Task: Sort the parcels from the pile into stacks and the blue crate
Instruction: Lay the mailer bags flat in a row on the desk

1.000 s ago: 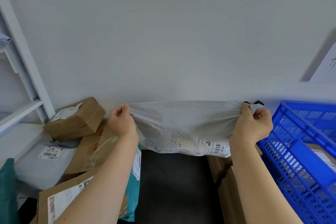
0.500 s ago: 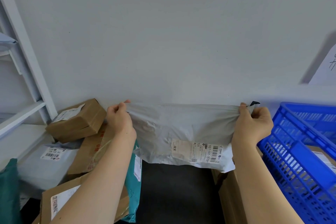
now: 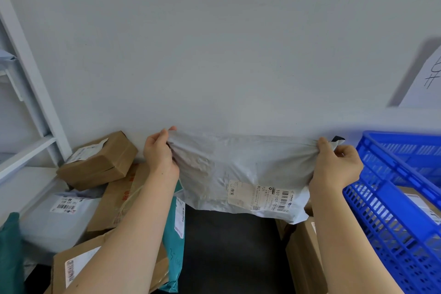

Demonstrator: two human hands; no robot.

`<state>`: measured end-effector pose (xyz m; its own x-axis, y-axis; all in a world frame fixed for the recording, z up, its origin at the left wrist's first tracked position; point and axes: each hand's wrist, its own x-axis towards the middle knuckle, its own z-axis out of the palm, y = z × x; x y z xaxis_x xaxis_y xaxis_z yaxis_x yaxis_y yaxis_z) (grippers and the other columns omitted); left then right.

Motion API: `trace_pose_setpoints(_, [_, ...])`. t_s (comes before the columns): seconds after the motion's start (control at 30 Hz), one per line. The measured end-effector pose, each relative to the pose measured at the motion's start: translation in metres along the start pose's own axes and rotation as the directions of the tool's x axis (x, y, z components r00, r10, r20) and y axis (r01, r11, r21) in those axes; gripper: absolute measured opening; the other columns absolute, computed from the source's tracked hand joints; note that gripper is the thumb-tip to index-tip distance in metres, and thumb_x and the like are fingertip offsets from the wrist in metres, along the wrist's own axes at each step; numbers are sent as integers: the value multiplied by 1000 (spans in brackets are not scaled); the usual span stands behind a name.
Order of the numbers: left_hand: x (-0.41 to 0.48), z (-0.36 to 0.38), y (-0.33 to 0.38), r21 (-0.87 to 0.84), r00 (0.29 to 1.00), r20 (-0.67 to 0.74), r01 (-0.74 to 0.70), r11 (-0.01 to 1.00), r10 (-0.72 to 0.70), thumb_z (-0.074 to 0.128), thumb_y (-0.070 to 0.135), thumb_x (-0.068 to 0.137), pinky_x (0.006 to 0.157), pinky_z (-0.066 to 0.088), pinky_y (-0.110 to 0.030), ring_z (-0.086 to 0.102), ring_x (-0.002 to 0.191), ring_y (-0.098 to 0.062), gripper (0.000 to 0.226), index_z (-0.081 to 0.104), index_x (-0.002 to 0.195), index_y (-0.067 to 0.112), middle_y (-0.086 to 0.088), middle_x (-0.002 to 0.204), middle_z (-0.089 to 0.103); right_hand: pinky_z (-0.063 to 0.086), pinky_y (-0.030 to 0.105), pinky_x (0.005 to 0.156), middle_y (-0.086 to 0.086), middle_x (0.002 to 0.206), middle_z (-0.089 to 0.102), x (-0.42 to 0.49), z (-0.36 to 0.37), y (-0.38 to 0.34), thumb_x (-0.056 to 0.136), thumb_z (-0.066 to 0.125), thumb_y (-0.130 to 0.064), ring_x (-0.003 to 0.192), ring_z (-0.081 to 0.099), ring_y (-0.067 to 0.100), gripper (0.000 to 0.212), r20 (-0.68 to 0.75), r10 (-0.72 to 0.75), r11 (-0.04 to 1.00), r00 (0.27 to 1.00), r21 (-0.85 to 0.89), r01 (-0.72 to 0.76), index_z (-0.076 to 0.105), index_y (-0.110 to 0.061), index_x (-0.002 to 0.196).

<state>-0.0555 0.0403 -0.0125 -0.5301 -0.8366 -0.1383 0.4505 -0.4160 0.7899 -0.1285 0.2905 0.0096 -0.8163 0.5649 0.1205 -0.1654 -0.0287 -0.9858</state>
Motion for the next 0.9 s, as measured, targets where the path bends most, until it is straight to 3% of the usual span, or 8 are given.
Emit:
trace_pose_setpoints(0.17, [2,5,2,7,1000,7,15,1000,-15,53,12,97,94,50,-37,63,106,-23,17,52,80,15,0,93,70,42,31,73,-2,75,49,5,-5,2,86,69,-24,70,46,13,22,48,33,994,998,-107,-28,52,-10,89])
trace_pose_setpoints(0.3, [-1,19,5,58,1000,-8,-24,998,25,58,11,93,90,53,-35,65,102,-20,16,56,77,15,2,92,72,41,28,82,5,118,52,3,-6,-1,85,68,-13,102,53,20,50,62,76,996,995,-54,-73,44,-12,129])
trace_pose_setpoints(0.4, [-8,33,6,153,990,-2,-139,978,141,58,7,90,85,53,-28,64,92,-13,17,58,74,13,5,87,71,37,28,100,4,138,46,-7,-2,-4,86,65,-10,127,44,21,52,84,-222,959,971,-162,233,46,-14,134])
trace_pose_setpoints(0.5, [-14,44,4,266,963,55,-270,925,265,56,6,89,69,47,-15,58,72,-1,16,56,74,11,6,85,71,28,15,97,3,130,58,-24,14,-16,84,67,-12,125,49,20,38,377,-433,838,819,-165,520,60,-11,121])
trace_pose_setpoints(0.6, [-22,54,-3,358,927,152,-376,855,344,61,8,87,63,43,-13,54,57,8,16,58,71,11,6,75,66,28,12,98,-2,138,55,-51,32,-18,82,74,-27,130,47,15,56,788,-227,789,572,-196,582,55,-15,133])
trace_pose_setpoints(0.67, [-28,60,-6,432,900,238,-434,791,364,65,12,87,67,44,-17,55,62,6,13,62,74,10,7,71,63,32,21,104,-4,143,49,-66,39,-11,80,75,-36,133,43,14,74,888,-44,799,458,-244,550,43,-18,144])
trace_pose_setpoints(0.77, [-38,66,-8,479,872,335,-484,732,358,65,15,88,79,44,-17,60,87,-5,10,66,78,12,8,87,67,49,30,85,-6,115,62,-76,42,3,75,78,-37,107,58,16,64,903,29,829,428,-261,495,49,-23,130])
trace_pose_setpoints(0.9, [-48,72,-18,536,863,392,-496,684,319,66,19,88,81,40,-15,59,97,-5,10,70,87,9,7,105,69,44,25,65,-9,92,60,-75,44,18,74,77,-26,86,58,14,52,868,58,838,494,-311,448,47,-25,117])
